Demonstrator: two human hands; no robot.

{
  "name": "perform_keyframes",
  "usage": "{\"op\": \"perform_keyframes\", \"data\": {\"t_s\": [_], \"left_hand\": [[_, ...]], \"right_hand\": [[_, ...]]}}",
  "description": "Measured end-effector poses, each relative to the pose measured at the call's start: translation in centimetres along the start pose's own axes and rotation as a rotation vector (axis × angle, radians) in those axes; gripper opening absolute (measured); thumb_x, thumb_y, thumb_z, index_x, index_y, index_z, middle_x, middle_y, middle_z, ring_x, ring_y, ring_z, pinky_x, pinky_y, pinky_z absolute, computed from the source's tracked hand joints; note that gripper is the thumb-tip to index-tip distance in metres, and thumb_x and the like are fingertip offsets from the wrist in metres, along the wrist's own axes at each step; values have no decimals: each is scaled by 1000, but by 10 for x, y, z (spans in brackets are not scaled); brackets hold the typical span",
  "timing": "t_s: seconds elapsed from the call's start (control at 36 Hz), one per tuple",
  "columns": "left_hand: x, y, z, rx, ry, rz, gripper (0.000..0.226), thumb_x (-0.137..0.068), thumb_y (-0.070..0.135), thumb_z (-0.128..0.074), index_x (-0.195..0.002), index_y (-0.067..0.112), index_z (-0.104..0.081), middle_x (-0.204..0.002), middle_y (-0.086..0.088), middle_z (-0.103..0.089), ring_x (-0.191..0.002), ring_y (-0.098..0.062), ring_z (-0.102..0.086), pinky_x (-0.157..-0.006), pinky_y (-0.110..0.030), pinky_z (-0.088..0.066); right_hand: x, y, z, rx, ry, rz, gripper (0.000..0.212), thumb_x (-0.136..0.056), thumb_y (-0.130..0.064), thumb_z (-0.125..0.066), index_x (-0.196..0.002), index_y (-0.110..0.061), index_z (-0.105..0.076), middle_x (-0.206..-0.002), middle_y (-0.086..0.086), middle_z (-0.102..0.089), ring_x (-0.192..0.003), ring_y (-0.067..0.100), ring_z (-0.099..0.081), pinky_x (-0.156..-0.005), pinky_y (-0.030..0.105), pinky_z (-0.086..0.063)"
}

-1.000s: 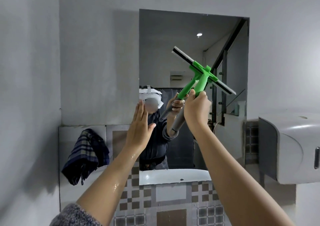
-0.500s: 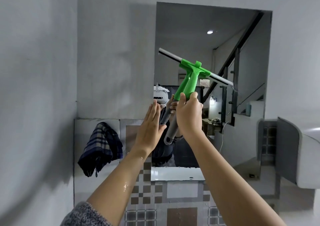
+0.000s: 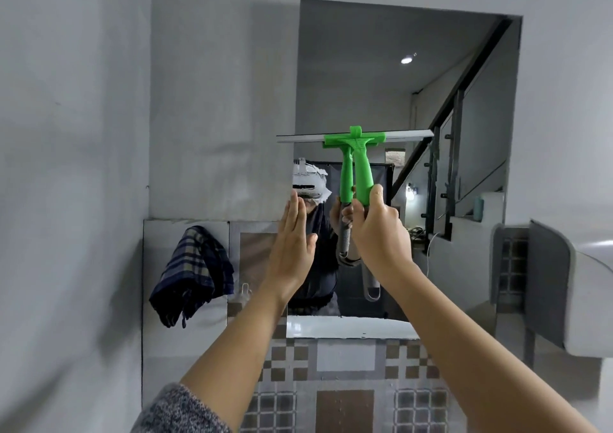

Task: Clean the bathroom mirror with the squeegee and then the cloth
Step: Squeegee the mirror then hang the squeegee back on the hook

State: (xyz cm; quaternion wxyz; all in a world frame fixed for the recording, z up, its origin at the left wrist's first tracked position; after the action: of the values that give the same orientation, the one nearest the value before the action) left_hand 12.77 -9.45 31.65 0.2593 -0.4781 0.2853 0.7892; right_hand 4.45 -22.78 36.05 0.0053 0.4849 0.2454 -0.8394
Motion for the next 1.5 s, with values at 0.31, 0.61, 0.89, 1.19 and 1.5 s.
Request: {"op": "perform_keyframes", "data": {"t_s": [0.31,0.61,0.89,1.19,1.5], "left_hand": [[8,0,-12,-31,36,118,75,-92,15,-52,-146,12,0,-152,7,15,-142,-10,7,-107,-8,2],[13,2,-16,-41,40,147,81,-90,20,-57,-146,12,1,-150,8,18,-142,-11,6,-114,-22,-9],[8,-11,-25,-81,20,159,85,-87,17,-61,-147,7,-1,-157,-3,8,-143,-14,7,-116,-36,-19],[4,5,-30,-22,57,106,88,-85,12,-63,-147,14,0,-157,-1,5,-143,-14,3,-112,-30,-18],[8,-12,-29,-52,33,172,89,-86,15,-60,-147,14,5,-156,3,12,-143,-11,9,-114,-30,-13]], "right_hand": [[-9,20,18,140,-56,120,50,-99,-33,-31,-141,-7,-24,-96,13,-65,-78,31,-61,-55,32,-35],[-27,37,42,271,-56,219,47,-98,-30,-35,-140,-11,-25,-90,11,-63,-65,25,-48,-53,31,-35],[-47,62,81,400,-20,341,33,-94,-29,-39,-126,-17,-37,-100,10,-65,-88,30,-60,-71,35,-30],[-48,129,132,435,-14,256,32,-96,-27,-40,-127,-21,-39,-101,9,-67,-88,28,-59,-85,40,-37],[-40,158,127,399,-50,172,27,-96,-25,-39,-123,-20,-40,-98,10,-65,-82,28,-57,-76,38,-35]]}}
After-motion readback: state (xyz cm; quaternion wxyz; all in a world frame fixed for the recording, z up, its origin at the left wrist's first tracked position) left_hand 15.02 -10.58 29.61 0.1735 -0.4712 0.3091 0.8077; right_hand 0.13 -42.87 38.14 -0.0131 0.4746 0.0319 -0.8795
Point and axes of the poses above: each hand's wrist, its own x-axis away from the middle knuckle, its own z-axis out of the back of the hand, y = z × x, the point moved 8 cm from there along -x, towards the middle knuckle
